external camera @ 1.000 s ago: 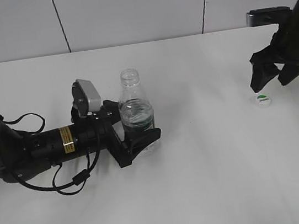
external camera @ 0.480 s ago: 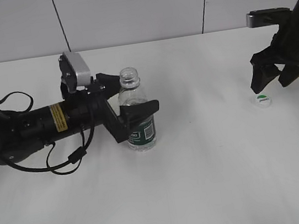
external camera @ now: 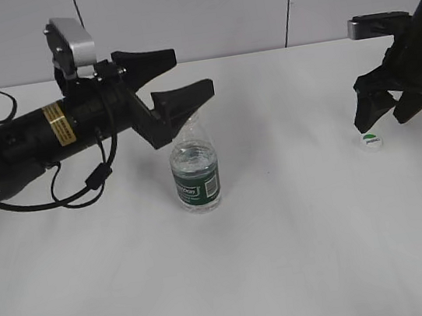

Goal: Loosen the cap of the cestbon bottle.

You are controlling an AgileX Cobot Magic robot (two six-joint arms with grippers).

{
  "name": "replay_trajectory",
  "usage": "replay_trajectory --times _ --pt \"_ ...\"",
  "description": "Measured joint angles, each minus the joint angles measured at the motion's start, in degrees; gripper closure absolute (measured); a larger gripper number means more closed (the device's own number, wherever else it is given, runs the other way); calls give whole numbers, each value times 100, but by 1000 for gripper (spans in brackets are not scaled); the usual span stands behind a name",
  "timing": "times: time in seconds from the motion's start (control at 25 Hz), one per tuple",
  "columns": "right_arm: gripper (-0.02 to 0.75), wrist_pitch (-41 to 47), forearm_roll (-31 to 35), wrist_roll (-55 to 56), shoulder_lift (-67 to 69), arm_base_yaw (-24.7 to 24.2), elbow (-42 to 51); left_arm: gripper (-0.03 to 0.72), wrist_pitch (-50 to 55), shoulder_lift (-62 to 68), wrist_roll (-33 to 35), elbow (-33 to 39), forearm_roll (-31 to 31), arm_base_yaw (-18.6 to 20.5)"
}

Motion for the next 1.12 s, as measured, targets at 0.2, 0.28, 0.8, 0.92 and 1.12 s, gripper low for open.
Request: replay_trajectory --times 0.2,0.28,0.8,0.92,1.12 --pt "152 30 7 6 -19 0 0 102 -5 -504 -343 0 -253 0" --pt "152 42 7 6 -59 0 0 102 0 -758 -515 0 -411 0" --pt "152 117 14 6 -585 0 0 102 4144 -2745 -1108 6 -1901 505" --pt "152 158 26 6 -620 0 0 111 5006 -2982 -1142 6 -1978 872" --pt "152 248 38 6 -666 0 0 113 6969 -3037 -1258 -158 -2012 1453"
